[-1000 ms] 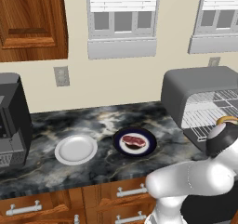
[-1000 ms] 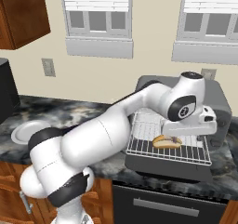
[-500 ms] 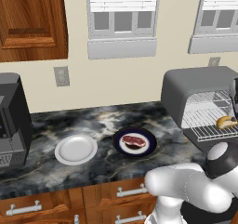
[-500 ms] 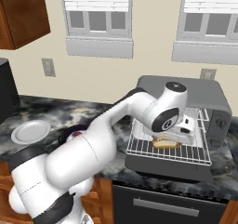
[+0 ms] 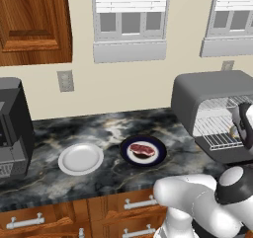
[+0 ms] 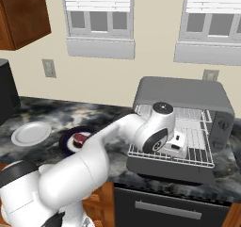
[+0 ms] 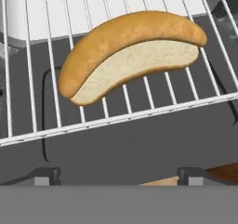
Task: Open the toaster oven door. Place the hotdog bun on the bottom rack in the toaster oven and place the steak on the top rack.
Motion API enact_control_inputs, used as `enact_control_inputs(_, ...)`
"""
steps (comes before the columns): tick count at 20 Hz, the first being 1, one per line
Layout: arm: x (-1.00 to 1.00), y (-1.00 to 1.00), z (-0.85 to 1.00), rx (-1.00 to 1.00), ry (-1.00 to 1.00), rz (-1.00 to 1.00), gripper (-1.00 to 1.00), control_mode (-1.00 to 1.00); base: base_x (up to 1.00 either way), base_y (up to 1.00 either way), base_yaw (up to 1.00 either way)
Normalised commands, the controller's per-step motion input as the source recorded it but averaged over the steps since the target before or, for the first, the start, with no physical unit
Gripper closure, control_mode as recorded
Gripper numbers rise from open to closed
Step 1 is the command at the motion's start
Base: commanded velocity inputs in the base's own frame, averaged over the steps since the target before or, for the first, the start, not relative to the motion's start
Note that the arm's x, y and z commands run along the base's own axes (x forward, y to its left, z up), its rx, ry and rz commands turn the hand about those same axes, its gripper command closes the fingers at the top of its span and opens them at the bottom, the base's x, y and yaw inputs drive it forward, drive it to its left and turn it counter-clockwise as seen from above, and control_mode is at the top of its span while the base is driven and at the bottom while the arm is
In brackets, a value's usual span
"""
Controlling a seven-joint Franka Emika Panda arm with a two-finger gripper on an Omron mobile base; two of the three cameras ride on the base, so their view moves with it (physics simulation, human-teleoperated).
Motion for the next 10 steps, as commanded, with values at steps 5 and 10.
enact_control_inputs(5,0.0,0.03,-0.32,0.0,0.03,0.04,-1.0,-1.0,0.0,0.0,0.0)
enact_control_inputs(10,0.08,-0.03,-0.21,0.04,0.0,0.02,-1.0,-1.0,0.0,0.0,0.0)
